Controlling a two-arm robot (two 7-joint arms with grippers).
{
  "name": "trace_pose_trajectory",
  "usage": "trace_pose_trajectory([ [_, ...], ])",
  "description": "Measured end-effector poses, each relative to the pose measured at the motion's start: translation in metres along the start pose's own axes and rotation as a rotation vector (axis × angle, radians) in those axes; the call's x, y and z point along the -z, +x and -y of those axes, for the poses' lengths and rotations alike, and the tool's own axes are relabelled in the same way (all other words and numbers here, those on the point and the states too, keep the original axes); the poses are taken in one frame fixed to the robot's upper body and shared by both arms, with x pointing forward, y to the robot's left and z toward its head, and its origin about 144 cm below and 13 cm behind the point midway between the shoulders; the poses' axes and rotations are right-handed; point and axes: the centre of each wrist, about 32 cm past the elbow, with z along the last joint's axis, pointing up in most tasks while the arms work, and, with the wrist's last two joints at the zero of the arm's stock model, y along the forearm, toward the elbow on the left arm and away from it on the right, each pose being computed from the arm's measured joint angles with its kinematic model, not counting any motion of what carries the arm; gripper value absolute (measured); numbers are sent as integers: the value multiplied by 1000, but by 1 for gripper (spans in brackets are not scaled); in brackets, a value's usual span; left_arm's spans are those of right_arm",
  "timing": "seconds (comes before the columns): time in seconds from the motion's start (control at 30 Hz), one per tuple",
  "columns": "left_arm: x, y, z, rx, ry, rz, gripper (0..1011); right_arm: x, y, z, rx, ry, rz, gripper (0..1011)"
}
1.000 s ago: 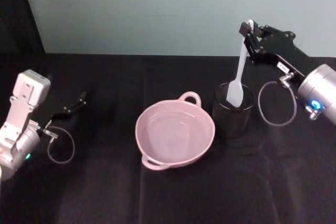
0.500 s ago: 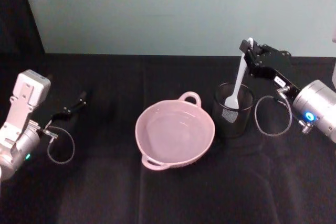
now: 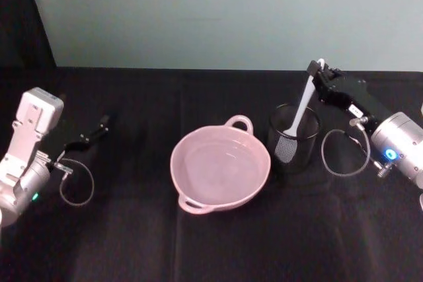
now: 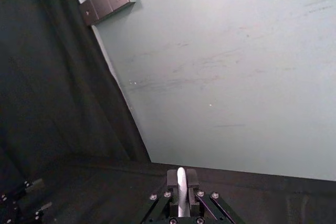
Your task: Use the one hand to pick up the spoon and stir the clear water in the bowl.
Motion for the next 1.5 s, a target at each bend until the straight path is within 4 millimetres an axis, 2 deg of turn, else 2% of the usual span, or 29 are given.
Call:
trace_pose_trajectory([
  [1.37, 0, 0, 0, 0, 0, 0, 1011, 25, 19, 1, 41, 38, -133, 110],
  [1.47, 0, 0, 0, 0, 0, 0, 1011, 26, 20, 4, 48, 36, -133, 127],
  [1.5, 0, 0, 0, 0, 0, 0, 1011, 25, 20, 5, 53, 36, -133, 181],
])
